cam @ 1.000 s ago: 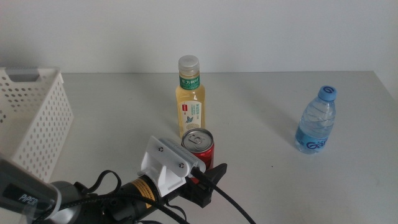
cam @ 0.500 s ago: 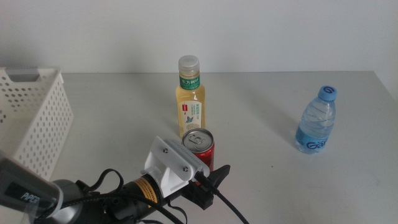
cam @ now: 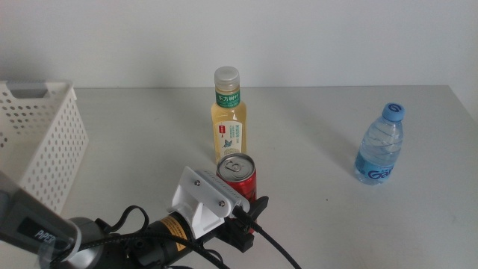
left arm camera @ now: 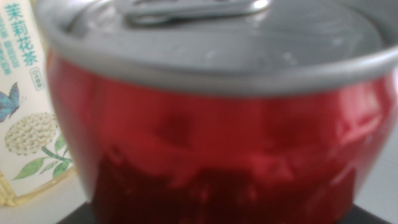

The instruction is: Use arms to grab the bottles and put them into the dustbin to the left of the table.

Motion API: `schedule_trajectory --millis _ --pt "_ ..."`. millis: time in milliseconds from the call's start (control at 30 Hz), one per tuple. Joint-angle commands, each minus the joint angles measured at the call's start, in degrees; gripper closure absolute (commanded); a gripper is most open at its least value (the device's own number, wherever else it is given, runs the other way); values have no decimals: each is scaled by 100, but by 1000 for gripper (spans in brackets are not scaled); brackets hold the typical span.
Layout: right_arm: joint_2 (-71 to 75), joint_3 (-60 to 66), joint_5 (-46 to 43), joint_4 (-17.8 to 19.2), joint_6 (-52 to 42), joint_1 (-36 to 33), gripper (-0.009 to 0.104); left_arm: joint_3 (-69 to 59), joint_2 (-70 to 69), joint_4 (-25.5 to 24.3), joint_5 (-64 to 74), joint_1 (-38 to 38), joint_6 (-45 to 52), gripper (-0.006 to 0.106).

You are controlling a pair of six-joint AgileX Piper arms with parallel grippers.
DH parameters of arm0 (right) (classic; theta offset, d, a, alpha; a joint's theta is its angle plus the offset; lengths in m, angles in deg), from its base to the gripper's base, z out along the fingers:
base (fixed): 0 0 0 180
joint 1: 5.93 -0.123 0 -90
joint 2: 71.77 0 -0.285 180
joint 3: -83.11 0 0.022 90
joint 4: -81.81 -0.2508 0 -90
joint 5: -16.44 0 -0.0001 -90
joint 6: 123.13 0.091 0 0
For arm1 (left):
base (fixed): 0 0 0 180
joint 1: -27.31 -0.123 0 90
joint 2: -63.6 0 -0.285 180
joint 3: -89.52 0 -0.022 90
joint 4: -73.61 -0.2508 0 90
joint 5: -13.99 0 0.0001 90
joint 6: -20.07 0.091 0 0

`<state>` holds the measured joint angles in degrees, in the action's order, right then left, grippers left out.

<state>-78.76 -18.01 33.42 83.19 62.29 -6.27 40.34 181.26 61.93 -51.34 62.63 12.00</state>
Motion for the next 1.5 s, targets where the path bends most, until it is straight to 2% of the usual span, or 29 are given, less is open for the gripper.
schedule_trajectory --millis 0,200,433,633,933,1067,1300,1400,1467 --pt "123 -59 -444 66 -26 31 1 -6 -247 18 -990 -5 -179 102" --pt "123 -59 -444 66 -26 31 1 -100 -585 -21 -404 -5 -619 102" --pt "123 -59 -444 66 -26 31 1 -65 -1714 -177 1168 -5 -864 102" --pt "123 -59 -444 66 -26 31 1 680 -2722 -283 4328 -5 -1535 102" --pt "123 -59 -444 66 -26 31 1 3052 -3282 -261 9188 -5 -1428 102" --pt "123 -59 -444 66 -31 31 1 4027 -3268 -259 10760 -5 -1038 102" --pt "123 -59 -444 66 -31 31 1 4747 -3290 -391 11592 -5 -1084 102" --pt "123 -59 -444 66 -31 31 1 4753 -3290 -254 11946 -5 -1492 102" --pt "123 -59 -444 66 -31 31 1 4753 -3290 -143 12202 -5 -1202 102"
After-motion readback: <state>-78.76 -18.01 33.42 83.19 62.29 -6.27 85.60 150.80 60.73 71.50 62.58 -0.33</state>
